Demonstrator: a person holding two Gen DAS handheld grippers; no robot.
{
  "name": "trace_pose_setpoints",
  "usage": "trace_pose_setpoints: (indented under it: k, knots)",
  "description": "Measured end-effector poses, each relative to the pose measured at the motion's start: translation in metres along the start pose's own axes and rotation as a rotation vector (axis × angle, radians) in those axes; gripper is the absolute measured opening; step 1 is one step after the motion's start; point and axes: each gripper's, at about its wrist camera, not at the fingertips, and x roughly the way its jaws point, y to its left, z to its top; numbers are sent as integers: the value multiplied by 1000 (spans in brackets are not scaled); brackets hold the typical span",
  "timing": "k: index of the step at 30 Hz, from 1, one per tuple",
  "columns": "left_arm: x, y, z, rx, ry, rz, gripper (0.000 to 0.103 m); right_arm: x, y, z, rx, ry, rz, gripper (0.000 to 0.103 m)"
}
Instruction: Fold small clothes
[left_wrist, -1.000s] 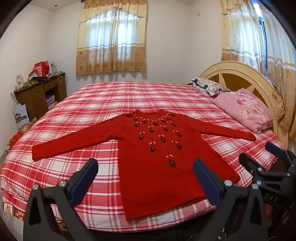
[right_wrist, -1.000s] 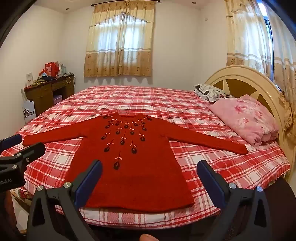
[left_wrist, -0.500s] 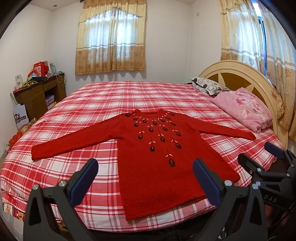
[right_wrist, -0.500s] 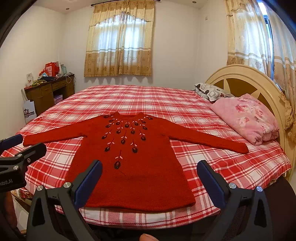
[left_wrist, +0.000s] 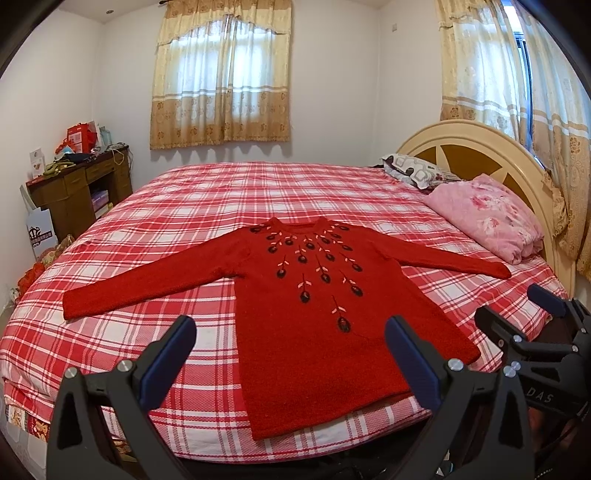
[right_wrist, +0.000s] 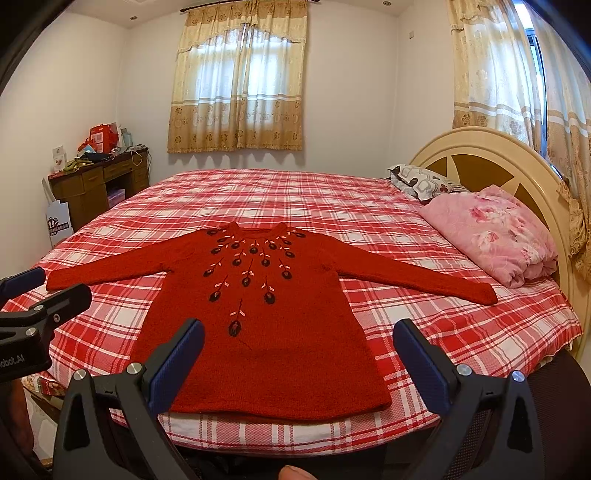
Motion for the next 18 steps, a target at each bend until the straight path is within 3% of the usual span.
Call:
trace_pose_setpoints:
  k: [18]
  knots:
    - [5,5,-3,-3,6,2,103,2,0,-2,-3,6,4,102]
